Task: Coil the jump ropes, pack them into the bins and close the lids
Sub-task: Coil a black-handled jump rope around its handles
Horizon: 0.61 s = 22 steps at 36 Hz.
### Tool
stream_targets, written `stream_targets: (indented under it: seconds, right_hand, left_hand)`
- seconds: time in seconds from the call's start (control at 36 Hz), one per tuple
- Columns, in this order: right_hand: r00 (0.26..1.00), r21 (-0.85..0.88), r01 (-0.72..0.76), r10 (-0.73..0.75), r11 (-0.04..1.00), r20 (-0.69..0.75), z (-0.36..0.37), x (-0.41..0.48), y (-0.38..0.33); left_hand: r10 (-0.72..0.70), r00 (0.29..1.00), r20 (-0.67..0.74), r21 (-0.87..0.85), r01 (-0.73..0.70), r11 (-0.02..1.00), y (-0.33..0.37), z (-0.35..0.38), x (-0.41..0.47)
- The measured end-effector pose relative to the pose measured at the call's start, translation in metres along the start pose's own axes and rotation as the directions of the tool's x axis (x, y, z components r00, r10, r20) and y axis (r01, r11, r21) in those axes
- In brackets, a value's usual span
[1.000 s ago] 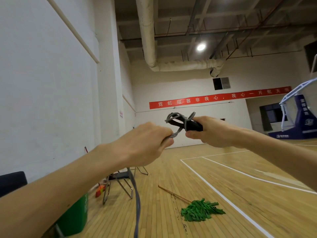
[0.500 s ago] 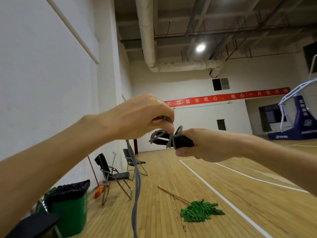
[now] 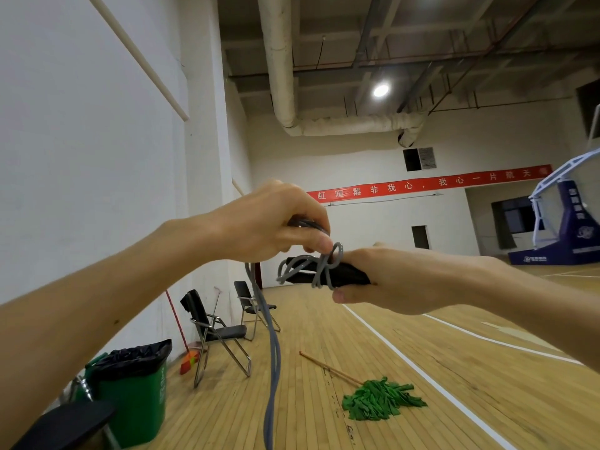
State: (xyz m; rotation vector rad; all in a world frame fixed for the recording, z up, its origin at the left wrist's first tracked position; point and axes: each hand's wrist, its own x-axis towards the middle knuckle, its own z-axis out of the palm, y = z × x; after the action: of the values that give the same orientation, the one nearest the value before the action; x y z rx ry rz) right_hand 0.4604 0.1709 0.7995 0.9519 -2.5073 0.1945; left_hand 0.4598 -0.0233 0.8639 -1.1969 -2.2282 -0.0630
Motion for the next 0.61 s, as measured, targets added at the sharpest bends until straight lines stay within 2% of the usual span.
stream_targets:
  seconds: [0.22,0.39,0.61]
  right_hand:
    - [0.997,-0.073,0.055,-0.058,0.996,-0.046,0.0,-0.001,0.0]
    - [0.992,-0.088,0.109,-0.114,0.99,-0.058,-0.005,-0.003,-0.008]
    - [0.993,-0.054,0.07,-0.075,0.996,-0.087,-0.006,-0.003,-0.007]
  left_hand:
    - [-0.071,0.994,0.087,-0.242,0.091,0.966,-0.002,0.006,-0.005]
    - [-0.086,0.982,0.169,-0.445,0.154,0.882,-0.005,0.0,-0.012]
    - [-0.139,0.953,0.269,-0.538,0.268,0.799,-0.011,-0.004,-0.018]
